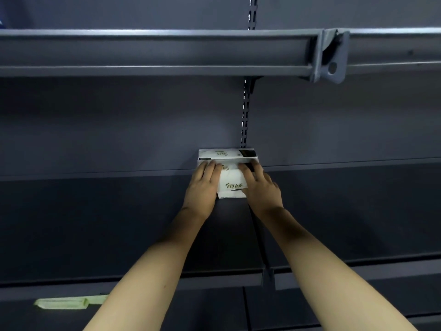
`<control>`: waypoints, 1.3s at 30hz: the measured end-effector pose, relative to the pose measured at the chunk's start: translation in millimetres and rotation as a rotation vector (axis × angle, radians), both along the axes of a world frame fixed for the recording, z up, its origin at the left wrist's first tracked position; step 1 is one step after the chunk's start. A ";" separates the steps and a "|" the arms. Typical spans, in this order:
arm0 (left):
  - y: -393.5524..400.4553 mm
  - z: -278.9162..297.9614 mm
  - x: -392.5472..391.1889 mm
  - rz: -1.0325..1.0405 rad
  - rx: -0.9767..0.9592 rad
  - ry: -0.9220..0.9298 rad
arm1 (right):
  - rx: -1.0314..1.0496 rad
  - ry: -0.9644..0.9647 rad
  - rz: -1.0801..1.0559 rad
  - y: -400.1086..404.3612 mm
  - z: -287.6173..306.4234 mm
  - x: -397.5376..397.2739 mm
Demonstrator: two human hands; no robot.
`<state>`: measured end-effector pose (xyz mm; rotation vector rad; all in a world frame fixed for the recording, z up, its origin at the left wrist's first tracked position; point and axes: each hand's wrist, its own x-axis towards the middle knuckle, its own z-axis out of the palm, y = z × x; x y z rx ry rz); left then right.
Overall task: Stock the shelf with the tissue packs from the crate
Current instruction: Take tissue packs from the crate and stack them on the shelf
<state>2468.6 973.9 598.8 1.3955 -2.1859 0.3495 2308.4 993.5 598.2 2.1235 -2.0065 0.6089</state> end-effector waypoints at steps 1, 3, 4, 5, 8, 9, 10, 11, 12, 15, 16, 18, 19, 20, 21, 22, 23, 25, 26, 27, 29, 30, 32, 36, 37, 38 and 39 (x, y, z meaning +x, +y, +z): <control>2.4 1.7 -0.7 0.007 0.020 -0.006 | 0.006 0.014 -0.016 0.6 0.3 1.4; 5.2 3.6 -1.1 0.044 0.069 -0.053 | 0.040 0.043 -0.047 2.7 2.4 4.0; 6.9 4.8 -1.2 0.078 0.084 -0.087 | 0.061 0.058 -0.057 4.1 4.3 4.8; 9.7 6.8 -1.8 0.111 0.092 -0.126 | 0.080 0.072 -0.063 5.5 6.9 5.0; 21.2 13.1 -5.6 0.205 0.127 -0.222 | 0.136 0.109 -0.056 14.9 15.7 3.0; 27.1 14.9 -7.2 0.234 0.143 -0.235 | 0.138 0.108 -0.050 19.9 17.0 2.3; 33.1 16.0 -8.4 0.254 0.153 -0.235 | 0.123 0.107 -0.044 25.9 16.9 1.7; 39.5 16.8 -9.6 0.261 0.159 -0.226 | 0.095 0.110 -0.035 32.5 15.4 1.0; 46.0 17.2 -10.2 0.256 0.161 -0.213 | 0.067 0.119 -0.022 40.0 13.4 0.5; 68.3 19.3 -10.0 0.223 0.171 -0.193 | 0.028 0.138 0.013 63.3 7.8 -0.5; 76.7 19.6 -10.3 0.219 0.184 -0.192 | 0.031 0.134 0.019 71.7 7.6 -1.0; 94.6 18.1 -12.4 0.236 0.237 -0.168 | 0.048 0.136 0.021 89.6 7.0 -2.3; 104.3 17.1 -14.0 0.257 0.282 -0.142 | 0.049 0.140 0.027 98.6 5.7 -2.9; 113.7 15.6 -15.6 0.281 0.331 -0.115 | 0.041 0.138 0.037 107.9 4.6 -3.7; 123.7 14.1 -17.4 0.301 0.375 -0.094 | 0.030 0.128 0.050 117.1 2.9 -4.5; 134.2 12.4 -19.1 0.312 0.409 -0.085 | 0.020 0.118 0.063 127.3 1.5 -5.4; 145.6 10.5 -20.5 0.317 0.431 -0.085 | 0.003 0.111 0.078 138.6 -0.2 -6.3; 169.5 4.8 -22.5 0.316 0.429 -0.083 | -0.039 0.114 0.093 159.9 -6.0 -10.5; 181.6 1.1 -23.7 0.311 0.407 -0.076 | -0.049 0.115 0.096 170.5 -9.4 -13.6; 193.7 -3.1 -25.0 0.307 0.379 -0.069 | -0.047 0.119 0.099 182.2 -12.3 -16.5; 216.8 -11.3 -28.3 0.307 0.329 -0.062 | -0.047 0.143 0.113 205.3 -16.8 -21.9; 227.7 -15.7 -30.5 0.309 0.318 -0.065 | -0.046 0.152 0.116 215.7 -19.9 -25.3; 247.0 -24.1 -34.8 0.314 0.322 -0.089 | -0.012 0.167 0.114 233.8 -27.8 -32.7; 286.0 -43.6 -45.7 0.316 0.370 -0.121 | 0.036 0.184 0.130 268.0 -45.9 -49.0; 294.9 -48.9 -48.8 0.317 0.390 -0.125 | 0.050 0.185 0.130 275.4 -51.4 -52.9; 303.7 -54.6 -51.6 0.318 0.411 -0.133 | 0.066 0.185 0.126 282.2 -57.5 -57.0; 311.9 -60.9 -54.5 0.319 0.432 -0.142 | 0.088 0.186 0.123 288.5 -63.8 -61.2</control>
